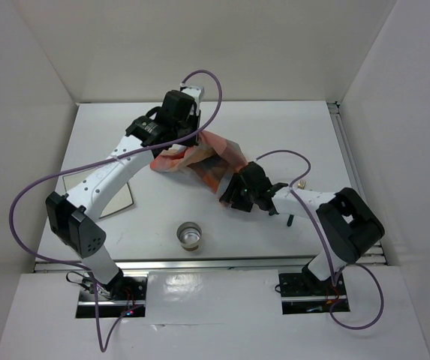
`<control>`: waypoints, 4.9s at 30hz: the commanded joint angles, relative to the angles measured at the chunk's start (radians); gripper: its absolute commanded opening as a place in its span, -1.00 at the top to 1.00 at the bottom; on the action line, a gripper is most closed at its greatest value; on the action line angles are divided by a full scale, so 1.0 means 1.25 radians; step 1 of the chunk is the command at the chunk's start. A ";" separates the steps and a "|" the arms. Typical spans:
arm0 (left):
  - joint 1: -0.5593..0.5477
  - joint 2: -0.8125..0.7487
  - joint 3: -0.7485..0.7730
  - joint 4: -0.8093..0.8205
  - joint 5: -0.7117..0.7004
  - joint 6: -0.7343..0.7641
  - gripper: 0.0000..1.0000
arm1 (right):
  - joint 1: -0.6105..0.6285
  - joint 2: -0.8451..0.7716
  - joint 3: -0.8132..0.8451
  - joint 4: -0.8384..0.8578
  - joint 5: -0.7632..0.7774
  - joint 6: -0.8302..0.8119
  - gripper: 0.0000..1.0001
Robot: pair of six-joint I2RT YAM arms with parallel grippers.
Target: Set the dinner table for one person
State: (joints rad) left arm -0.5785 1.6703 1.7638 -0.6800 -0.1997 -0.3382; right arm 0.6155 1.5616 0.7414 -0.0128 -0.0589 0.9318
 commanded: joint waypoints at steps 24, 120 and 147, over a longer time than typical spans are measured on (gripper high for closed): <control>0.131 -0.036 0.098 -0.003 0.074 0.026 1.00 | 0.013 -0.272 0.077 -0.194 0.249 -0.102 1.00; 0.444 0.094 -0.324 0.144 0.303 -0.123 1.00 | -0.255 0.083 0.375 -0.341 0.031 -0.325 -0.02; 0.420 0.194 -0.370 0.137 0.243 -0.154 1.00 | -0.376 0.007 0.167 -0.186 -0.142 -0.236 1.00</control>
State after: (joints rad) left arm -0.0494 1.9415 1.3167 -0.5014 0.1165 -0.5056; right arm 0.1558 1.6470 0.9417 -0.2413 -0.2657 0.6781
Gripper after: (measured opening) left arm 0.043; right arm 0.043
